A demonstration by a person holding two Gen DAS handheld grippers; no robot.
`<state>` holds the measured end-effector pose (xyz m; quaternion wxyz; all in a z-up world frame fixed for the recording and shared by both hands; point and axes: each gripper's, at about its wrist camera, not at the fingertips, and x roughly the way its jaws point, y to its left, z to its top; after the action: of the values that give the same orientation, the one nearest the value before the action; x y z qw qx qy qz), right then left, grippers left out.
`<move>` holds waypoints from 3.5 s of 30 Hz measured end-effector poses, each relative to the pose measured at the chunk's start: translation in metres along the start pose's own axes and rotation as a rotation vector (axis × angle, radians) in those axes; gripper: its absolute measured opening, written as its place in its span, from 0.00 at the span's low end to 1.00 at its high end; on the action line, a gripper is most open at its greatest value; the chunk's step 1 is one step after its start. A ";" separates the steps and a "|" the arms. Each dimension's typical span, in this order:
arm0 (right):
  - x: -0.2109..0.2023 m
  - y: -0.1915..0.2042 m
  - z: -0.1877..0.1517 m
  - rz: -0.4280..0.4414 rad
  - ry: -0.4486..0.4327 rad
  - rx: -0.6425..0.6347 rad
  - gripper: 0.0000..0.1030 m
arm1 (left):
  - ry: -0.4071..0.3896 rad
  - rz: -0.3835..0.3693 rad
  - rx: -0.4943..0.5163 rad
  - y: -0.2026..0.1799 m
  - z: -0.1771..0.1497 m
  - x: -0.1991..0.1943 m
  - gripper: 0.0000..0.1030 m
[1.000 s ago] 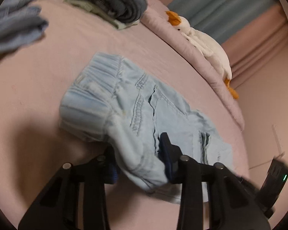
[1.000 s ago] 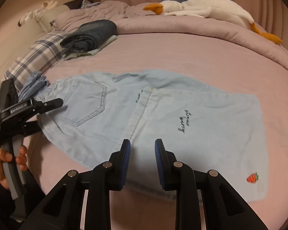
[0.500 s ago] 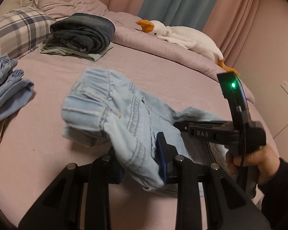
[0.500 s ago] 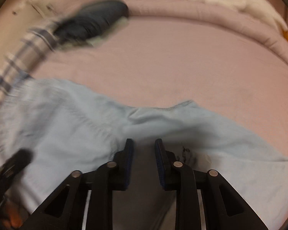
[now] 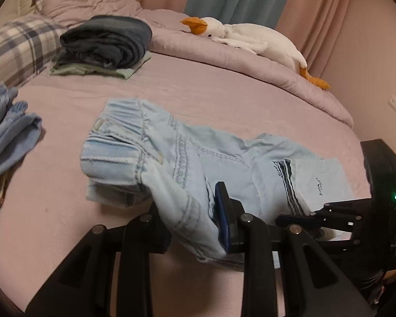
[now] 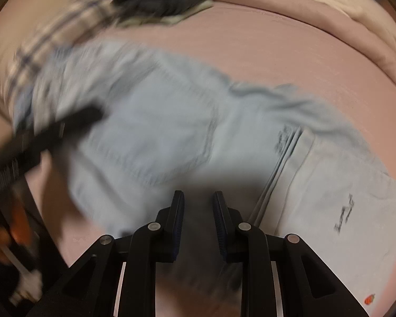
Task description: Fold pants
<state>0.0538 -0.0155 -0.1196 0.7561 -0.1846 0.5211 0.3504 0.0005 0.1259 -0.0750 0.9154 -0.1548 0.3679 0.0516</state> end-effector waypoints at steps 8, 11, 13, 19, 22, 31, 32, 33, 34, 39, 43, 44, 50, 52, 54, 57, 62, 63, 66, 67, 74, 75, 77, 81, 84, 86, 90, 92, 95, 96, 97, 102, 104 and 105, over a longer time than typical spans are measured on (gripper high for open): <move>-0.051 -0.029 -0.020 0.113 -0.176 0.169 0.25 | -0.069 -0.033 0.087 -0.028 0.018 -0.019 0.27; -0.060 -0.070 -0.037 0.152 -0.228 0.339 0.25 | -0.093 -0.089 0.110 -0.045 0.027 -0.022 0.27; -0.060 -0.102 -0.056 0.193 -0.238 0.464 0.25 | -0.102 -0.116 0.142 -0.060 0.032 -0.021 0.27; -0.061 -0.149 -0.101 0.313 -0.318 0.711 0.37 | -0.094 -0.191 0.286 -0.116 0.034 -0.011 0.27; -0.059 -0.169 -0.120 0.457 -0.391 0.841 0.45 | -0.071 -0.218 0.398 -0.149 0.025 0.001 0.27; -0.014 -0.219 -0.159 0.971 -0.509 1.226 0.58 | 0.078 -0.208 0.718 -0.207 -0.035 0.047 0.37; -0.012 -0.219 -0.154 0.971 -0.485 1.217 0.58 | 0.081 -0.207 0.726 -0.206 -0.036 0.047 0.48; -0.012 -0.217 -0.146 0.965 -0.463 1.204 0.58 | 0.087 -0.206 0.716 -0.202 -0.036 0.045 0.53; -0.013 -0.216 -0.139 0.947 -0.433 1.184 0.59 | 0.089 -0.210 0.696 -0.195 -0.036 0.042 0.60; -0.026 -0.214 -0.120 0.827 -0.366 1.107 0.59 | 0.094 -0.226 0.566 -0.151 -0.025 0.021 0.63; -0.028 -0.219 -0.108 0.834 -0.378 1.115 0.59 | 0.088 -0.226 0.410 -0.111 -0.021 0.006 0.66; -0.026 -0.219 -0.108 0.857 -0.394 1.128 0.59 | 0.094 -0.205 0.364 -0.100 -0.020 0.007 0.66; -0.016 -0.206 -0.088 0.732 -0.267 1.038 0.56 | 0.155 -0.160 0.154 -0.068 -0.015 0.018 0.66; -0.025 -0.199 -0.080 0.558 -0.250 0.930 0.31 | 0.163 -0.172 0.109 -0.065 -0.013 0.021 0.66; -0.033 -0.194 -0.076 0.479 -0.273 0.873 0.27 | 0.170 -0.176 0.094 -0.066 -0.013 0.023 0.66; -0.050 -0.186 -0.072 0.392 -0.315 0.801 0.26 | 0.171 -0.175 0.102 -0.071 -0.014 0.021 0.66; -0.086 -0.174 -0.072 0.342 -0.417 0.699 0.26 | 0.173 -0.197 0.063 -0.070 -0.017 0.020 0.67; -0.094 -0.174 -0.074 0.333 -0.436 0.693 0.26 | 0.176 -0.197 0.061 -0.070 -0.018 0.021 0.67; -0.102 -0.187 -0.089 0.324 -0.469 0.721 0.26 | 0.193 -0.192 0.061 -0.071 -0.022 0.024 0.67; -0.103 -0.192 -0.095 0.313 -0.474 0.738 0.26 | 0.196 -0.192 0.059 -0.071 -0.022 0.024 0.67; -0.092 -0.217 -0.133 0.240 -0.437 0.870 0.26 | 0.218 -0.199 0.068 -0.076 -0.022 0.030 0.67; -0.086 -0.220 -0.139 0.242 -0.432 0.891 0.26 | 0.222 -0.202 0.067 -0.077 -0.020 0.032 0.67; -0.077 -0.225 -0.141 0.259 -0.402 0.907 0.26 | 0.230 -0.216 0.066 -0.082 -0.015 0.036 0.67; -0.057 -0.235 -0.146 0.273 -0.330 0.949 0.29 | 0.231 -0.260 0.078 -0.099 0.003 0.045 0.66; -0.064 -0.241 -0.150 0.290 -0.349 0.974 0.40 | 0.227 -0.281 0.103 -0.113 0.020 0.055 0.66; -0.075 -0.242 -0.152 0.230 -0.355 0.966 0.53 | 0.217 -0.290 0.121 -0.123 0.033 0.062 0.65; -0.105 -0.232 -0.153 -0.002 -0.385 0.875 0.59 | 0.217 -0.317 0.124 -0.137 0.056 0.078 0.59; -0.118 -0.221 -0.146 -0.079 -0.421 0.788 0.59 | 0.223 -0.331 0.118 -0.142 0.065 0.087 0.48; -0.125 -0.195 -0.127 -0.091 -0.462 0.632 0.56 | 0.265 -0.353 0.132 -0.151 0.077 0.110 0.20; -0.124 -0.183 -0.117 -0.083 -0.467 0.570 0.46 | 0.280 -0.345 0.142 -0.153 0.079 0.117 0.13; -0.121 -0.174 -0.109 -0.067 -0.465 0.520 0.37 | 0.294 -0.336 0.155 -0.154 0.080 0.123 0.05; -0.094 -0.117 -0.072 0.049 -0.417 0.280 0.17 | 0.346 -0.297 0.248 -0.158 0.083 0.150 0.04; -0.080 -0.098 -0.063 0.075 -0.383 0.215 0.17 | 0.386 -0.283 0.272 -0.158 0.080 0.162 0.05; -0.074 -0.090 -0.057 0.088 -0.370 0.186 0.17 | 0.397 -0.277 0.281 -0.158 0.079 0.166 0.05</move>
<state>0.0658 -0.1387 -0.0820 0.8368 -0.0235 0.4108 0.3613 0.2056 -0.0013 -0.0974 0.8362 -0.0822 0.5190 -0.1570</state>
